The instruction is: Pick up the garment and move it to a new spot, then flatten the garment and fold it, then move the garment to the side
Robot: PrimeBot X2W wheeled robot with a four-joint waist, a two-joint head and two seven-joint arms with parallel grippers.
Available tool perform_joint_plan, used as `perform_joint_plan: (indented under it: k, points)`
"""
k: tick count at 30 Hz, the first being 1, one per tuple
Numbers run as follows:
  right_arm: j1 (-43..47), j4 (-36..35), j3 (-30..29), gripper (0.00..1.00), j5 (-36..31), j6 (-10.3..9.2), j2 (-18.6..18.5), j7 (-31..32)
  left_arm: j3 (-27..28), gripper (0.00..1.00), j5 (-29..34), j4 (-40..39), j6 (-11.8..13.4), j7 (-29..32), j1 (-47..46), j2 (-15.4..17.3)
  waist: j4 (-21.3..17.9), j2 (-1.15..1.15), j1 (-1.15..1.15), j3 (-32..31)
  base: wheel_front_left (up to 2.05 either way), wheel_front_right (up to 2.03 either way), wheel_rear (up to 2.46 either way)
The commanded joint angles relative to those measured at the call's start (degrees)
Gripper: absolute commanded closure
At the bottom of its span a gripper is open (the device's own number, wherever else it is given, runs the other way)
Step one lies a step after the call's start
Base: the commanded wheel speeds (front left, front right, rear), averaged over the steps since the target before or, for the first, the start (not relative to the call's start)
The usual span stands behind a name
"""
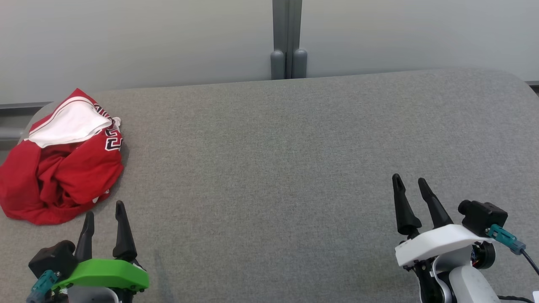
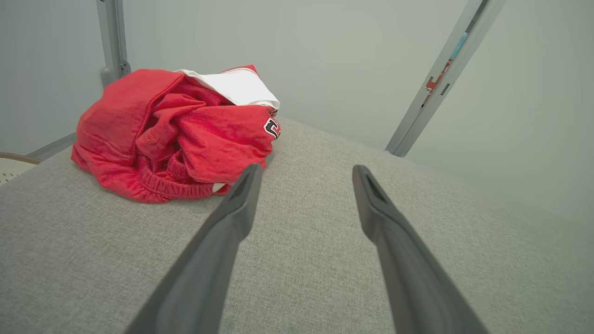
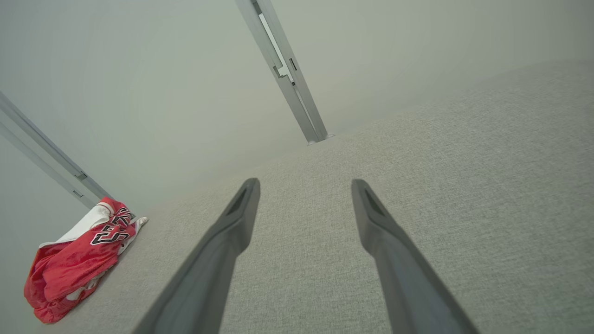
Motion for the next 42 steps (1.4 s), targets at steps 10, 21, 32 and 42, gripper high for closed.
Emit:
perform_joint_plan:
  k: [10, 21, 32, 42]
  points:
    - [-1.43, 0.73, 0.56, 0.00, -7.07, 0.03, -0.36, -1.78, -0.55, 0.00, 6.14, 0.56, 0.82, -1.66, -0.37, 0.72, 0.08, 0.00, 0.00, -0.25, 0.00, 0.00, 0.00]
    - [-1.44, 1.76, 0.83, 0.00, -12.81, 0.03, -0.39, -3.18, -1.22, 0.00, 10.64, -0.29, 1.26, -0.65, -0.39, 1.21, 0.35, 0.00, 0.00, -0.61, 0.00, 0.00, 0.00]
    - [-1.19, 3.58, 0.33, 0.00, -18.48, 0.03, -0.41, -4.34, -1.61, 0.00, 14.76, -4.09, 2.16, 2.50, 1.33, 1.59, 0.66, 0.00, 0.00, -0.87, 0.00, 0.00, 0.00]
    - [-1.84, 5.46, -0.22, 0.00, -23.44, 0.03, -0.42, -5.28, -1.25, 0.00, 18.13, -5.16, 3.54, 3.55, 2.48, 2.22, 0.60, 0.00, 0.00, -0.75, 0.00, 0.00, 0.00]
